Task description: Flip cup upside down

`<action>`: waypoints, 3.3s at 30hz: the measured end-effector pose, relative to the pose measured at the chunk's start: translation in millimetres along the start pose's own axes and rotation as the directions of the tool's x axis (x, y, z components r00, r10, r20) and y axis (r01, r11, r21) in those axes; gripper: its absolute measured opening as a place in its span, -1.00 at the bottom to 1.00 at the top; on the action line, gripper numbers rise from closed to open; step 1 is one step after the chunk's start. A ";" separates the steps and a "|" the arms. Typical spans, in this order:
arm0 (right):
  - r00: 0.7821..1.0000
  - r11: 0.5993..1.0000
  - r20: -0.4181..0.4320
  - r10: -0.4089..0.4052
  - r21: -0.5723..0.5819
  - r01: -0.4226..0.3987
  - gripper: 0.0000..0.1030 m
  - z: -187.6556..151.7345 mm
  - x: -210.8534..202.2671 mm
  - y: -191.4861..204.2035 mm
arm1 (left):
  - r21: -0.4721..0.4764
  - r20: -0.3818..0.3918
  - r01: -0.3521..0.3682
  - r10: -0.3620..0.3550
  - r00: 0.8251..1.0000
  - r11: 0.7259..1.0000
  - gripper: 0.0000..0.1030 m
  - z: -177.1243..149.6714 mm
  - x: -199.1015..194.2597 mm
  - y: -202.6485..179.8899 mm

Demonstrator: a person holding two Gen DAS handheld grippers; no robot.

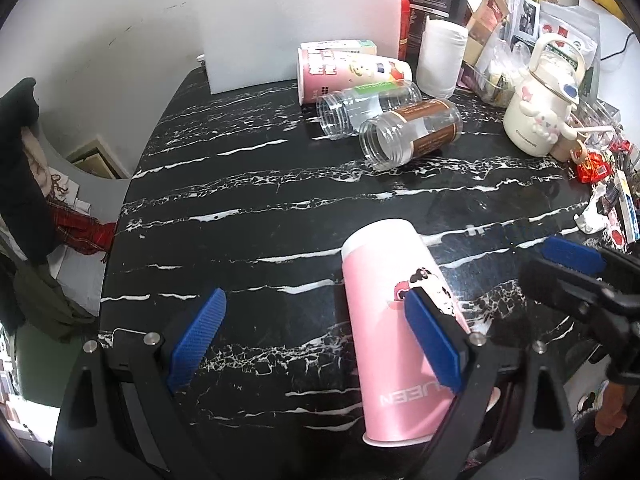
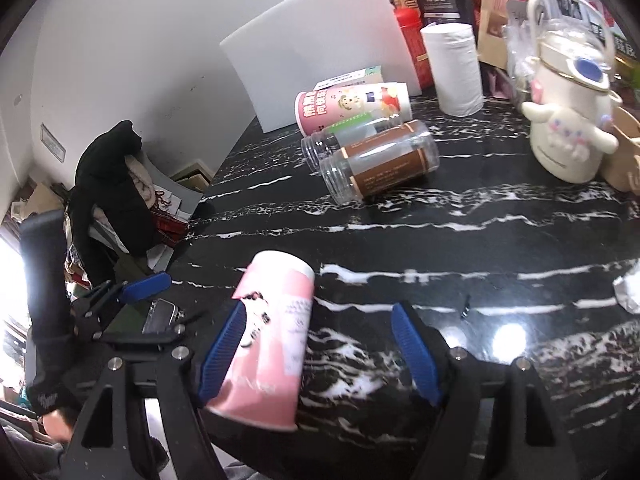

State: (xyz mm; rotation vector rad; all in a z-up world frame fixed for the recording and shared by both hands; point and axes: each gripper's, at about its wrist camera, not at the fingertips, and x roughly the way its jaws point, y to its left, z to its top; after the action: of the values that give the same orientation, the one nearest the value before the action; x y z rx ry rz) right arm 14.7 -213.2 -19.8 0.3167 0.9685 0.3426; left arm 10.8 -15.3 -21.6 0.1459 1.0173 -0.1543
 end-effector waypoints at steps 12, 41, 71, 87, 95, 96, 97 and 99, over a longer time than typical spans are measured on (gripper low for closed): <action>1.000 1.000 -0.010 -0.005 0.027 0.005 0.47 -18.5 -12.2 -6.7 | -0.012 0.014 0.005 -0.005 1.000 1.000 0.76 0.4 -12.0 7.7; 0.984 0.985 -0.063 -0.169 0.011 0.170 0.49 -53.2 -43.1 -24.1 | 0.063 -0.038 0.114 -0.111 0.993 0.992 0.76 0.4 -30.1 -58.9; 0.983 0.984 -0.095 -0.160 0.065 0.167 0.49 -41.5 -24.5 -62.8 | 0.031 -0.305 0.151 -0.134 0.943 0.988 0.76 33.2 59.4 -87.0; 0.977 0.983 -0.118 -0.178 0.027 0.182 0.49 -27.7 0.2 -64.1 | -0.016 -0.335 0.181 -0.176 0.926 0.983 0.40 36.5 83.9 -63.8; 0.978 0.985 -0.130 -0.165 0.021 0.169 0.49 -26.7 7.4 -61.0 | -0.018 -0.304 0.206 -0.202 0.931 0.978 0.37 33.8 80.7 -57.3; 0.977 0.985 -0.133 -0.166 0.020 0.170 0.49 -26.7 8.1 -60.7 | -0.018 -0.302 0.208 -0.203 0.931 0.978 0.37 33.4 79.9 -56.8; 0.977 0.985 -0.133 -0.165 0.020 0.170 0.49 -26.8 8.5 -60.1 | -0.018 -0.299 0.210 -0.205 0.932 0.978 0.36 32.9 79.2 -56.8; 0.977 0.986 -0.137 -0.162 0.021 0.166 0.49 -27.5 9.6 -60.1 | -0.016 -0.291 0.214 -0.209 0.934 0.977 0.36 32.3 75.6 -56.5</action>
State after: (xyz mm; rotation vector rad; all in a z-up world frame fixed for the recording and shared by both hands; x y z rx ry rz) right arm 5.1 -260.4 -66.1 0.2429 1.1264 0.1995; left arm 65.7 -81.5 -72.2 0.0737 1.3269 -0.3454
